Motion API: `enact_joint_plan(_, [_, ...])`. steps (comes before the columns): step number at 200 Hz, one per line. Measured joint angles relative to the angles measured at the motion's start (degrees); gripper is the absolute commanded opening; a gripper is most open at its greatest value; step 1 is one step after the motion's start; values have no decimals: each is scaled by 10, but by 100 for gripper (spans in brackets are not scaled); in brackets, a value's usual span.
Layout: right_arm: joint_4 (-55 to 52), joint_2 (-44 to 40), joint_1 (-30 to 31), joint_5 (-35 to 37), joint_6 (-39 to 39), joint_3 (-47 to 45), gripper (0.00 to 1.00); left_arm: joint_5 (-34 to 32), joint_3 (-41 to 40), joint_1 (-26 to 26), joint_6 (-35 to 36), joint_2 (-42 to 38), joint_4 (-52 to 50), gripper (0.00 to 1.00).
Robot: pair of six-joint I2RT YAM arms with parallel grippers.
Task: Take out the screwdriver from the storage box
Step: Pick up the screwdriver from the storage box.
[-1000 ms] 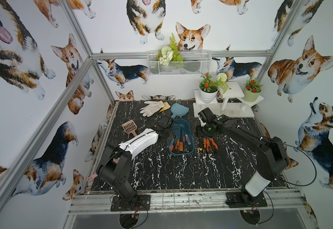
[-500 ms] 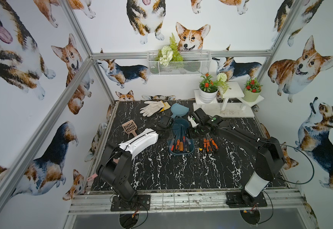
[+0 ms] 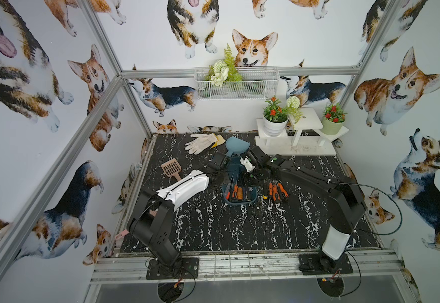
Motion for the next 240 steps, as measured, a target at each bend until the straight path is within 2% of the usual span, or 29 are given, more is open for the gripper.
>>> enact_joint_plan(65, [21,44,11,-26,26,2,44,3,0,0,-1,0,2,0])
enact_joint_plan(240, [35,129,16,-36,54,37,33,1,-3,0,-2,-2,-3,0])
